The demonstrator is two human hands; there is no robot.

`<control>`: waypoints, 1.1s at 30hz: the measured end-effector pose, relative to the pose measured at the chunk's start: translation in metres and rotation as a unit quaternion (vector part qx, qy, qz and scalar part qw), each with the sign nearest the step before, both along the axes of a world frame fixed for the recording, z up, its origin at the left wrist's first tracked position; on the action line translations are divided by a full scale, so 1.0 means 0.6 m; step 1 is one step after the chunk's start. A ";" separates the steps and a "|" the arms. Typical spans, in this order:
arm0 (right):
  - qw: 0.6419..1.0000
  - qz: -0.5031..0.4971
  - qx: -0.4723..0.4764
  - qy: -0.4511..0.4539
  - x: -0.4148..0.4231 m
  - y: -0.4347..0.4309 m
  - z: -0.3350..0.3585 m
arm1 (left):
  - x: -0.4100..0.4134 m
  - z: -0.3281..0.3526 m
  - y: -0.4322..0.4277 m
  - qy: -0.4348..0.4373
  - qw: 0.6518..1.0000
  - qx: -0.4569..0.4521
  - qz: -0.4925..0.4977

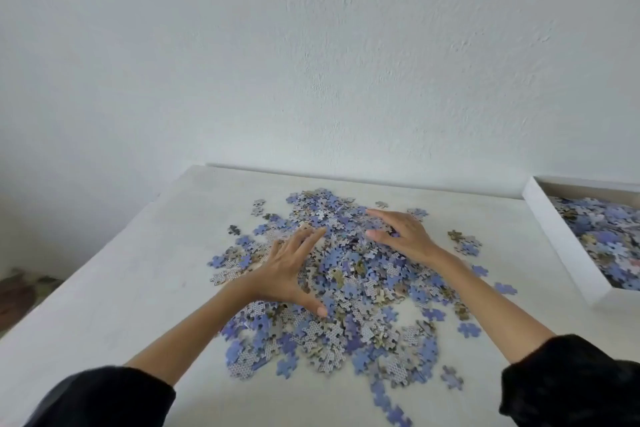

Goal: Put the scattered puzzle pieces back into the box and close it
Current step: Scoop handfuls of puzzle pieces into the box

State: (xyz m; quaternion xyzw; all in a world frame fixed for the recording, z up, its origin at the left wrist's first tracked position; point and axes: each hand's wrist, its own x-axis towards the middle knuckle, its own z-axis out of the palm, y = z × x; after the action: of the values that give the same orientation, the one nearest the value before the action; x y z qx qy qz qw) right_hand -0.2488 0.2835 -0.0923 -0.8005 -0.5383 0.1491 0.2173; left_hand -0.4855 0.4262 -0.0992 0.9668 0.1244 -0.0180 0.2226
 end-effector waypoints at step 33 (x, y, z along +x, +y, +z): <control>0.970 -0.001 0.193 0.145 -0.073 -0.028 0.007 | 0.055 0.037 -0.010 -0.242 0.953 -0.181 0.013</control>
State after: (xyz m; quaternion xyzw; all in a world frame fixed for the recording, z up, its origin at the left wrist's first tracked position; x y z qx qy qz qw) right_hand -0.2928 0.2668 -0.0881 -0.7136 -0.5190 0.1563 0.4438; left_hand -0.4528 0.4204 -0.0770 0.8836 0.0739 0.1976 0.4180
